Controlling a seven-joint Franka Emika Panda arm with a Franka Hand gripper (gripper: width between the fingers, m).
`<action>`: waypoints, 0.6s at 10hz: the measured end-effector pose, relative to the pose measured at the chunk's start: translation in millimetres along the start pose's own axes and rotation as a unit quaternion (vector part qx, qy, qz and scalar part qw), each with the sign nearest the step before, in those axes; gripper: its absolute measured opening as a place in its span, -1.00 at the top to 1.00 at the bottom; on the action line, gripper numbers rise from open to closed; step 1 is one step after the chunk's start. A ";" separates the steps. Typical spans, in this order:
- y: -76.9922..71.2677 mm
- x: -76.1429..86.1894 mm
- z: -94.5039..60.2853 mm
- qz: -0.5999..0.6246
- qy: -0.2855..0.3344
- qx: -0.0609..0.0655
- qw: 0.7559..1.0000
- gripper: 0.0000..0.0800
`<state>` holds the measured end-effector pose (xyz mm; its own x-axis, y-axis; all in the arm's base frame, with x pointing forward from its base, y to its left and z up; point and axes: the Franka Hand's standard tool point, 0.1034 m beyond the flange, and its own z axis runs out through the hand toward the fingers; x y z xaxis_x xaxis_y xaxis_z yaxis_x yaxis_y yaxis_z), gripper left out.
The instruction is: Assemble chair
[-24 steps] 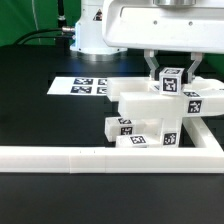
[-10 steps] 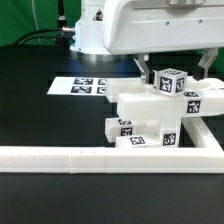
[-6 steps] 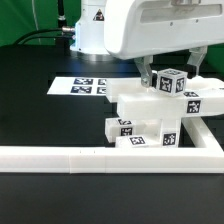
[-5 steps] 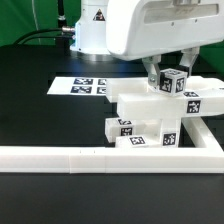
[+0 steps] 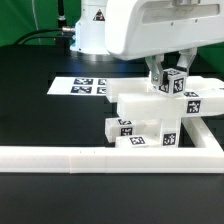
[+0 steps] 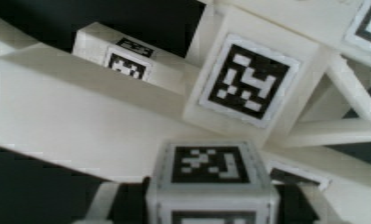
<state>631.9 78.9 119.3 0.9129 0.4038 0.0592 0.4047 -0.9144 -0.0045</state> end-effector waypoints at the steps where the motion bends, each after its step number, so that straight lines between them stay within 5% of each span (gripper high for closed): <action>1: 0.0 0.0 0.0 0.017 0.000 0.000 1.000 0.29; 6: -0.7 0.2 0.1 0.172 0.000 0.001 0.985 0.29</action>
Offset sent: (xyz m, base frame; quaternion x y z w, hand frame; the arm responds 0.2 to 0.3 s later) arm 0.0000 0.0000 0.0000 0.0000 0.0000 0.1938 0.9810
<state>631.8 79.7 119.3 0.9960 0.0705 0.0541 0.0719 -0.9971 -0.0254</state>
